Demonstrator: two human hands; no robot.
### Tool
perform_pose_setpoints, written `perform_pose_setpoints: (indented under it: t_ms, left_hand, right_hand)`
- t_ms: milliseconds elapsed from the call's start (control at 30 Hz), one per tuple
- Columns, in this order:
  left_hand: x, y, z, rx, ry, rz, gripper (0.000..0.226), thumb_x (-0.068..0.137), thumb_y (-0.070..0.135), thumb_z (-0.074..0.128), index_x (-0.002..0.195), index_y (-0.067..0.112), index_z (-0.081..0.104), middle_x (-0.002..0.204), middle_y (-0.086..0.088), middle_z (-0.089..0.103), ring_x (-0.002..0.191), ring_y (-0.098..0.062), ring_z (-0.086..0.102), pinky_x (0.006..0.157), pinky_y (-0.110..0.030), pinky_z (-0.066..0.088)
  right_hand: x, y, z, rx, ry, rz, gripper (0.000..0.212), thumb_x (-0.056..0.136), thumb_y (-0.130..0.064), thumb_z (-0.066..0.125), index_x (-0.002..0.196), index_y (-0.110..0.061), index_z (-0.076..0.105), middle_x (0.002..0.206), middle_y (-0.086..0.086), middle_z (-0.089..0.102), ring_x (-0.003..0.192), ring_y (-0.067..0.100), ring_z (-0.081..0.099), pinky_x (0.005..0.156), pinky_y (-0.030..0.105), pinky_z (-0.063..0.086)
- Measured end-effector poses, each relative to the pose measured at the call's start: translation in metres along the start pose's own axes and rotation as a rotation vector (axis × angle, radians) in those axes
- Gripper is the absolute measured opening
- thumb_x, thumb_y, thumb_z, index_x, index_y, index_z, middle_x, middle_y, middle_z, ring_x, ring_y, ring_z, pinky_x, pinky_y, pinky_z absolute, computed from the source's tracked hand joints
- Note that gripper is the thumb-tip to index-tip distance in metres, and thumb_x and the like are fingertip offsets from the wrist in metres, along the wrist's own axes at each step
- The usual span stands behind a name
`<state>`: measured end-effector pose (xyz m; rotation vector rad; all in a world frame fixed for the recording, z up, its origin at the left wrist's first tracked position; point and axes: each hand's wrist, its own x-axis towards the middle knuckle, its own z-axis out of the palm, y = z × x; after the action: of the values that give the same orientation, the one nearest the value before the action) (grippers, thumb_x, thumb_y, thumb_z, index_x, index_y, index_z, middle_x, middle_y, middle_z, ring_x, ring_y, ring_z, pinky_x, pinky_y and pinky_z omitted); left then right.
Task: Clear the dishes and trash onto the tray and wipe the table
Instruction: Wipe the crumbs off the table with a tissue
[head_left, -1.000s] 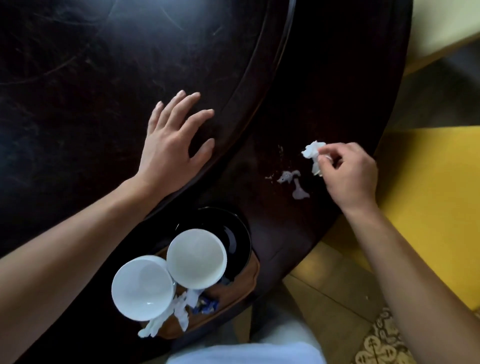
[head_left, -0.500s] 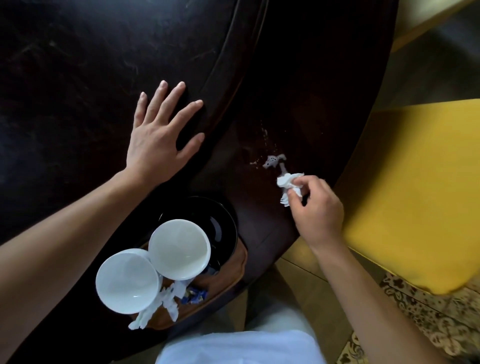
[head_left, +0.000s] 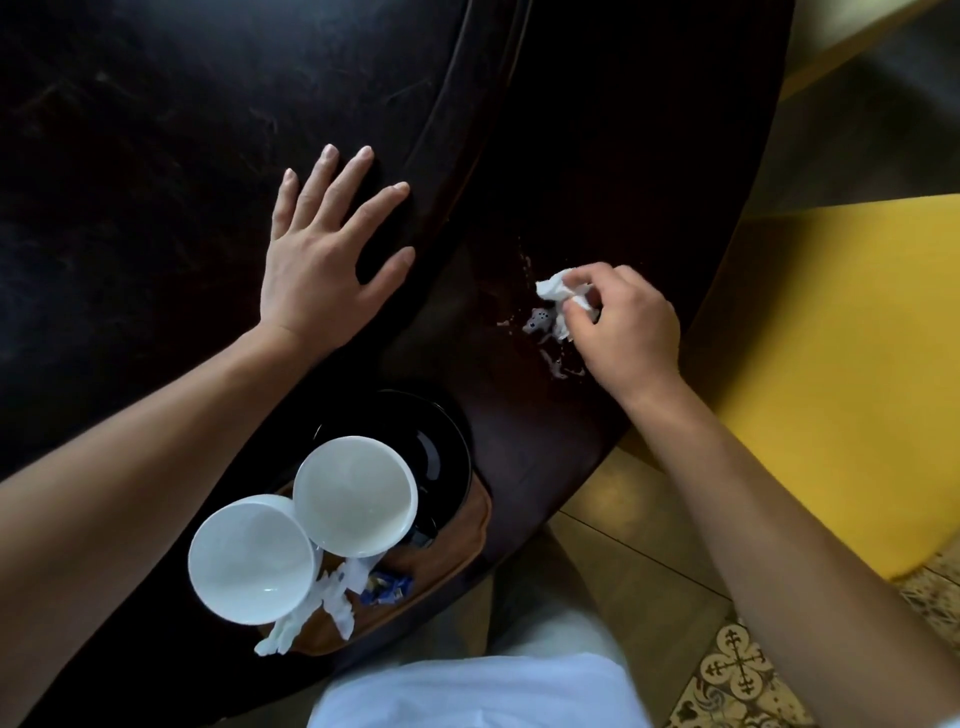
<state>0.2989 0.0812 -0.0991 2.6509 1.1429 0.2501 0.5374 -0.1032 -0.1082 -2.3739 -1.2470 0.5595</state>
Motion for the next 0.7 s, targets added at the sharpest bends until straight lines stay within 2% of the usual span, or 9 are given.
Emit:
perform_pose_setpoints:
  t_ms: [133, 267, 400, 500, 600, 700]
  left_hand:
    - [0.000, 0.000, 0.001, -0.013, 0.015, 0.001, 0.054, 0.104, 0.050, 0.054, 0.153, 0.028, 0.050, 0.170, -0.002, 0.030, 0.160, -0.029, 0.018, 0.129, -0.056, 0.011]
    - [-0.001, -0.001, 0.001, -0.022, 0.019, 0.004, 0.054, 0.103, 0.049, 0.055, 0.153, 0.027, 0.051, 0.170, -0.003, 0.031, 0.160, -0.029, 0.018, 0.129, -0.057, 0.011]
    - [-0.002, -0.001, 0.001, -0.017, 0.021, 0.006, 0.054, 0.104, 0.049, 0.055, 0.153, 0.027, 0.051, 0.170, -0.003, 0.031, 0.160, -0.029, 0.019, 0.129, -0.055, 0.010]
    - [-0.003, -0.002, 0.000, -0.016, 0.017, 0.007, 0.054, 0.104, 0.049, 0.055, 0.153, 0.028, 0.051, 0.170, -0.003, 0.031, 0.160, -0.029, 0.018, 0.130, -0.055, 0.010]
    - [-0.003, -0.001, 0.000, -0.015, 0.015, 0.004, 0.054, 0.104, 0.049, 0.055, 0.153, 0.028, 0.051, 0.170, -0.003, 0.031, 0.160, -0.030, 0.019, 0.129, -0.056, 0.010]
    - [-0.003, 0.000, 0.000, -0.019, 0.015, -0.001, 0.054, 0.104, 0.049, 0.054, 0.153, 0.028, 0.051, 0.170, -0.003, 0.031, 0.160, -0.029, 0.019, 0.129, -0.055, 0.010]
  right_hand:
    - [-0.032, -0.004, 0.001, -0.037, -0.145, -0.090, 0.022, 0.090, -0.029, 0.069, 0.111, -0.027, 0.071, 0.098, -0.002, 0.067, 0.088, 0.024, 0.068, 0.071, 0.036, 0.054]
    - [-0.064, 0.007, -0.007, 0.056, -0.055, -0.149, 0.015, 0.088, -0.020, 0.075, 0.103, -0.019, 0.076, 0.095, -0.003, 0.068, 0.087, 0.016, 0.065, 0.069, 0.031, 0.053]
    - [-0.092, 0.018, -0.001, 0.003, -0.102, -0.227, 0.010, 0.086, -0.012, 0.076, 0.093, -0.019, 0.076, 0.092, -0.003, 0.065, 0.085, 0.016, 0.061, 0.065, 0.030, 0.055]
    - [-0.079, 0.019, 0.004, -0.041, -0.098, -0.198, 0.011, 0.085, -0.012, 0.076, 0.092, -0.020, 0.076, 0.092, -0.002, 0.063, 0.085, 0.017, 0.060, 0.063, 0.027, 0.050]
    - [-0.038, 0.014, 0.003, -0.055, -0.011, -0.093, 0.011, 0.085, -0.016, 0.073, 0.094, -0.022, 0.077, 0.093, 0.001, 0.063, 0.087, 0.024, 0.062, 0.066, 0.031, 0.049]
    - [0.001, 0.007, -0.003, -0.043, 0.023, -0.039, 0.013, 0.088, -0.018, 0.069, 0.094, -0.024, 0.078, 0.094, 0.001, 0.065, 0.088, 0.023, 0.063, 0.068, 0.028, 0.044]
